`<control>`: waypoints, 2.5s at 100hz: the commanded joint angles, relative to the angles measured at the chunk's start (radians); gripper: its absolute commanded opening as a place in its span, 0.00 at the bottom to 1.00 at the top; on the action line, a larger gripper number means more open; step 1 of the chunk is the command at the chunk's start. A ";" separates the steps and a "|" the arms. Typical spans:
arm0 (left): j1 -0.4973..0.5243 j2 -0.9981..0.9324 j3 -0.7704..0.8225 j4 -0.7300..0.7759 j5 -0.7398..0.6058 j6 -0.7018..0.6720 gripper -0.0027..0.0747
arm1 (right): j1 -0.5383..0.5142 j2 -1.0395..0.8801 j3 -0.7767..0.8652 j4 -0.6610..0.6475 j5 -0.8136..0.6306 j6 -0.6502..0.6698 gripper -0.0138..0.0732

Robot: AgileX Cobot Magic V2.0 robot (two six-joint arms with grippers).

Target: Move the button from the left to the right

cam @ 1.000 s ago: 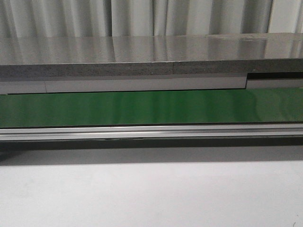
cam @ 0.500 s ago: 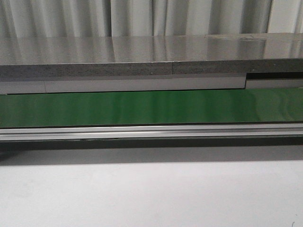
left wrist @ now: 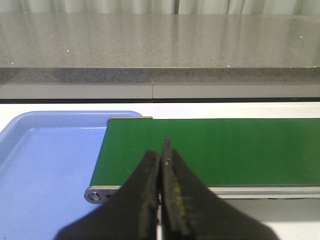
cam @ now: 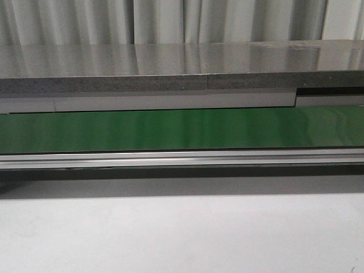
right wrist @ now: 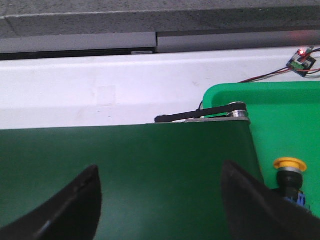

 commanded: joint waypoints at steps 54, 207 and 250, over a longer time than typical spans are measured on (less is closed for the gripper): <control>-0.008 0.008 -0.029 -0.012 -0.078 -0.001 0.01 | 0.033 -0.694 0.380 0.050 -0.008 0.000 0.68; -0.008 0.008 -0.029 -0.012 -0.078 -0.001 0.01 | 0.098 -0.906 0.567 0.028 -0.117 0.000 0.08; -0.008 0.008 -0.029 -0.012 -0.078 -0.001 0.01 | 0.109 -1.199 0.791 0.016 -0.139 0.000 0.08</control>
